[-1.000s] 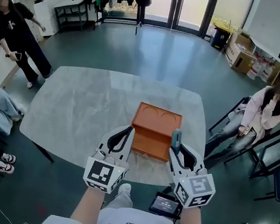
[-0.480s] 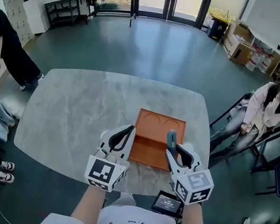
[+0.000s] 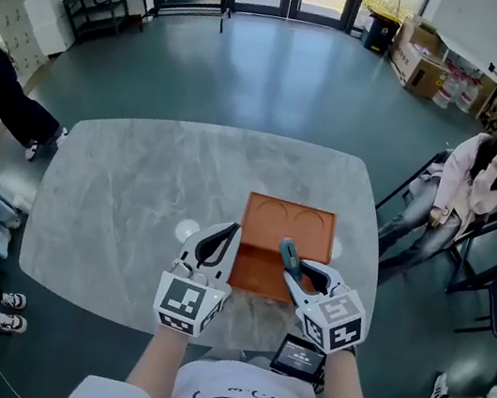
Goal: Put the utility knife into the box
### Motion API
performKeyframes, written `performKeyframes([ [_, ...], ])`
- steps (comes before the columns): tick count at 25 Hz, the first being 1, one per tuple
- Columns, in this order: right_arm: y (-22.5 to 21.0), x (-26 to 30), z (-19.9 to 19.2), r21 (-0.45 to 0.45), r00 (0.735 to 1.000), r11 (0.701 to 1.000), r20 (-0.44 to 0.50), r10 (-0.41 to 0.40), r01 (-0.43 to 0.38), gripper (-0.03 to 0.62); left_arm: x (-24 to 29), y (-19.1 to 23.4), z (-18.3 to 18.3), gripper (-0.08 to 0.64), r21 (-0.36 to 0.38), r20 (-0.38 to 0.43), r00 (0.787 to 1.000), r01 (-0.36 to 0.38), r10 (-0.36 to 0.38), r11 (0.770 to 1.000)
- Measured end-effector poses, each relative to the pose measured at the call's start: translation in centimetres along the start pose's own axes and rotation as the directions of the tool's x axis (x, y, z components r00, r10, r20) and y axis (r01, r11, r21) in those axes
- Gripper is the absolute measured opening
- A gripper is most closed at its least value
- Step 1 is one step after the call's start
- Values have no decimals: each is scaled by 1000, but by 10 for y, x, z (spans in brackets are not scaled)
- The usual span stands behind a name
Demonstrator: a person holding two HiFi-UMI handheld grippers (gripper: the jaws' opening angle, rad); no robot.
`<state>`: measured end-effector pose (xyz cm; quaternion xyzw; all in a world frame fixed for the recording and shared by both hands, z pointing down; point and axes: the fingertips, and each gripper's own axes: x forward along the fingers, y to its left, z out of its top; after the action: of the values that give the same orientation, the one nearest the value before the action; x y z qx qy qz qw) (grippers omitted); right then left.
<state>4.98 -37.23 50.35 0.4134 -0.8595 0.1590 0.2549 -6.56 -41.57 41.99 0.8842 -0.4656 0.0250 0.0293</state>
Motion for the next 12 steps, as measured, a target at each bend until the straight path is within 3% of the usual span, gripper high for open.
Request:
performKeyframes([
  [12, -6, 43, -53, -8, 976, 996, -204, 83, -87, 132, 9, -3, -32, 15, -51, -46, 999, -7, 5, 999],
])
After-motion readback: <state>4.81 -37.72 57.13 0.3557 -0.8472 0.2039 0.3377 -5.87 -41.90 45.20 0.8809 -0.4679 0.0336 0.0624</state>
